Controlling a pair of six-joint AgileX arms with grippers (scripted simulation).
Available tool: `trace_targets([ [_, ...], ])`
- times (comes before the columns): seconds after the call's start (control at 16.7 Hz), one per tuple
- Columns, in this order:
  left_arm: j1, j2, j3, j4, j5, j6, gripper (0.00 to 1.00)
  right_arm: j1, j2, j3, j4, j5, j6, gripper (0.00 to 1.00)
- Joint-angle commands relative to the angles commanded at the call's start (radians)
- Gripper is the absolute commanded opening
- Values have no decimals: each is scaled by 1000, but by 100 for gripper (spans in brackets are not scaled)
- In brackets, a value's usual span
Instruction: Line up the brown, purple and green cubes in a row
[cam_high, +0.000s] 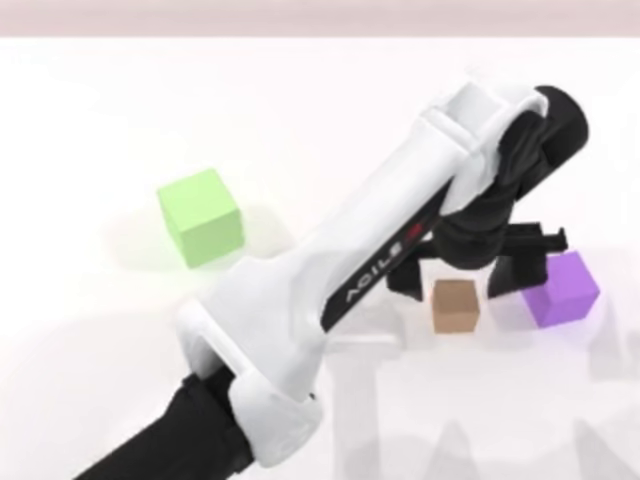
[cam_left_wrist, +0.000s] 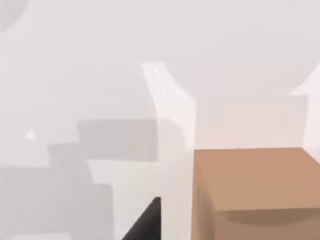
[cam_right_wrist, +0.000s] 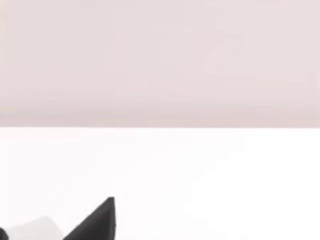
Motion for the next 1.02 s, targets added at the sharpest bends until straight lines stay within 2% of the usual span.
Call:
trace_targets([
  [0.48,0,0,0,0,0,0,100,0,0,0,0,0,0,100],
  [0.6,-7,-4,3,65,8,0,100,0,0,0,0,0,0,100],
  [1.02,6,-220,-219,70,5,-3,100,0,0,0,0,0,0,100],
])
